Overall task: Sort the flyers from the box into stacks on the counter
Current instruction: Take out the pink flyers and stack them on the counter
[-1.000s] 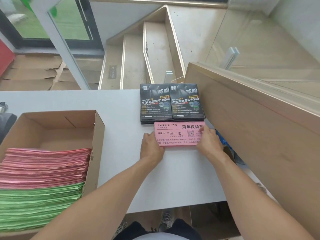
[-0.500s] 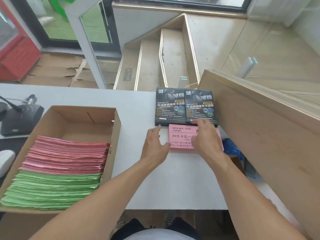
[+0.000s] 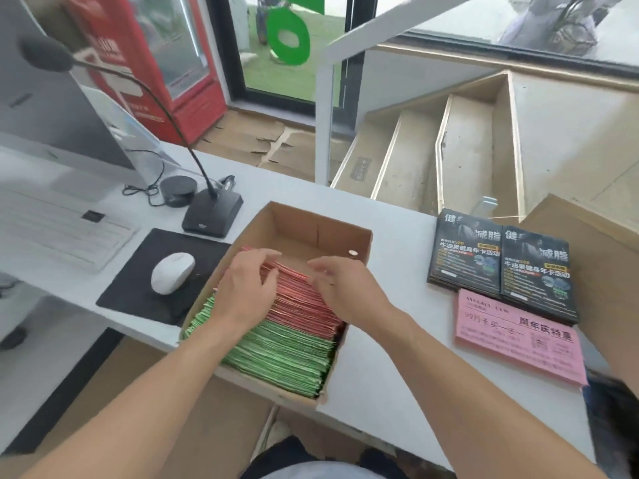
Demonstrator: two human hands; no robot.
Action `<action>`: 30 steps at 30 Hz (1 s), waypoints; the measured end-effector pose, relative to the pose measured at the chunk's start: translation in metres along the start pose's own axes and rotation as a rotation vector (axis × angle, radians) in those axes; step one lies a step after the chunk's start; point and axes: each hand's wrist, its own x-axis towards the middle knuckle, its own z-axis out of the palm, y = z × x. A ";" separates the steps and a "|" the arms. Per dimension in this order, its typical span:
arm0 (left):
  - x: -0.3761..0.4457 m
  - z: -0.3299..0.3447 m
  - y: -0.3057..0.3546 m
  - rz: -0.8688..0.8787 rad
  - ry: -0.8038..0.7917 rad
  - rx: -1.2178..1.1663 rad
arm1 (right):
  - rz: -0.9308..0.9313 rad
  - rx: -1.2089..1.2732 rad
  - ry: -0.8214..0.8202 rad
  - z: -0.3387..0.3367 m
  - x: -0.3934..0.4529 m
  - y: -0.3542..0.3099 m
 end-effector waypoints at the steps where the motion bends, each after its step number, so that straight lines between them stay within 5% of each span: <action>1: 0.000 0.000 -0.007 0.031 -0.011 0.036 | 0.016 -0.014 -0.037 0.005 0.007 -0.004; 15: -0.005 0.009 -0.026 0.055 -0.068 0.096 | 0.198 -0.026 -0.171 0.019 0.047 -0.009; 24: -0.005 0.004 -0.023 0.036 -0.047 0.040 | 0.172 -0.331 -0.009 0.025 0.056 -0.016; 30: -0.005 0.004 -0.024 0.013 -0.055 0.031 | 0.226 -0.211 -0.087 0.018 0.064 -0.013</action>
